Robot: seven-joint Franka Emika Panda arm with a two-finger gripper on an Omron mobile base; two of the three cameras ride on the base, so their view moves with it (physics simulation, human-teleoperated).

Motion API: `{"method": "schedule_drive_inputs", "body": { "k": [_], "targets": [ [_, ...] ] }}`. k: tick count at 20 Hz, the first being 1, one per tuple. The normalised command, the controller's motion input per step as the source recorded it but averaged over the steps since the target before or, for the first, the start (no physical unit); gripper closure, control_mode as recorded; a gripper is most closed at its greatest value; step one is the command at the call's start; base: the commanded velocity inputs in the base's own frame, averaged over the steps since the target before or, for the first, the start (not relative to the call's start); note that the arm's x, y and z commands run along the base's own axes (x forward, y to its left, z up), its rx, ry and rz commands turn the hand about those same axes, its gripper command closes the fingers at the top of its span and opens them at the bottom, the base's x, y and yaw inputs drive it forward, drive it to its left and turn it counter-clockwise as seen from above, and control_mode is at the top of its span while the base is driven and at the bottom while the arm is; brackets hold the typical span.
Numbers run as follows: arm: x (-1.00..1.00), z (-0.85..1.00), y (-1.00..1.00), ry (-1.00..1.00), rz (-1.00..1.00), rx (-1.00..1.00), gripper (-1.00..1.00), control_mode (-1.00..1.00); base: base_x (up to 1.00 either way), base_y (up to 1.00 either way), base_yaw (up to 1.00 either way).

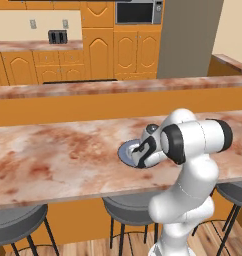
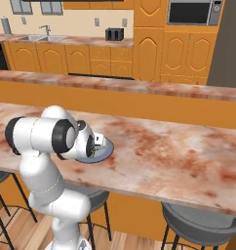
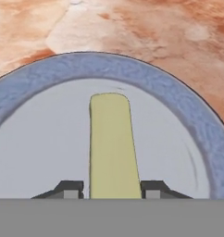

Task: Retrieve the butter from the fridge and place it on a plate on the dining table. Then retrieve the butter knife by the fridge and place it near the plate.

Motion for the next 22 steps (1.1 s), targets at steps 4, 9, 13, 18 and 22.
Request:
{"method": "schedule_drive_inputs", "body": {
  "k": [4,9,13,18,22],
  "targets": [
    [0.00,0.00,0.00,0.00,0.01,0.00,-1.00,-1.00,0.00,0.00,0.00],
    [-0.02,0.32,-0.01,0.06,0.00,-0.03,-1.00,-1.00,0.00,0.00,0.00],
    [-0.42,1.00,-0.18,0.10,0.00,0.00,-1.00,-1.00,0.00,0.00,0.00],
    [-0.72,1.00,-0.31,0.09,0.00,0.01,-1.00,-1.00,0.00,0.00,0.00],
    [-0.73,1.00,-0.08,0.20,0.00,0.00,-1.00,-1.00,0.00,0.00,0.00]
  ]
}}
